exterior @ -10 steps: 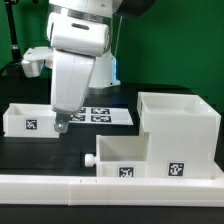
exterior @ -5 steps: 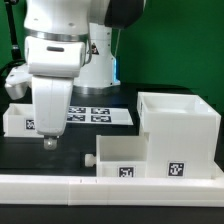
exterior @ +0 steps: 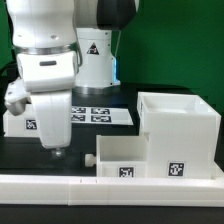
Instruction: Assemble drawer
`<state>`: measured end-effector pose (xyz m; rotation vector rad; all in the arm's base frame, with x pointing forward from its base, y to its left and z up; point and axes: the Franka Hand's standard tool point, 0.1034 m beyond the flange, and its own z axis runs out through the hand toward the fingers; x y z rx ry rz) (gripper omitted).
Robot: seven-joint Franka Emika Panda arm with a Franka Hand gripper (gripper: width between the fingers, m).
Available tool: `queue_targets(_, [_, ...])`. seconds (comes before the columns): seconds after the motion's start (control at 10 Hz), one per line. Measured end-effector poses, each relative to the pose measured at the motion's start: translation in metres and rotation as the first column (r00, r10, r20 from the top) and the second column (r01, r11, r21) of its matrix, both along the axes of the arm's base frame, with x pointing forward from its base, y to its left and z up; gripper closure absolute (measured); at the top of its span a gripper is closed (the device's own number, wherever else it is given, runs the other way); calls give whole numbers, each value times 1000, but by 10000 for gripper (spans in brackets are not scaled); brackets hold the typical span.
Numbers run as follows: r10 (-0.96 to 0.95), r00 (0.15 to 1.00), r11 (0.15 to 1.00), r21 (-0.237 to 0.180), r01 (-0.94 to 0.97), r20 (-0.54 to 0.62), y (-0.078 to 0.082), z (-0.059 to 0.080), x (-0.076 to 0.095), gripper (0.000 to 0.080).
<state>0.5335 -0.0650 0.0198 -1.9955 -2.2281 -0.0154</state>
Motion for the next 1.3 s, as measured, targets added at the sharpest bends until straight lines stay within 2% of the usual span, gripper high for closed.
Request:
queue_targets(0.1, [3, 1000, 1000, 4, -3, -2, 8, -1, 1, 150])
queue_targets(0.3, [-11, 1000, 1000, 1, 11, -2, 1, -1, 0, 150])
queue_targets(0.6, [-8, 1000, 1000, 1, 8, -1, 2, -2, 0, 150])
queue_targets(0.9, [42, 999, 999, 10, -42, 1, 23, -4, 1, 150])
queue_targets(1.3, [8, 1000, 1000, 16, -8, -5, 47, -3, 3, 150])
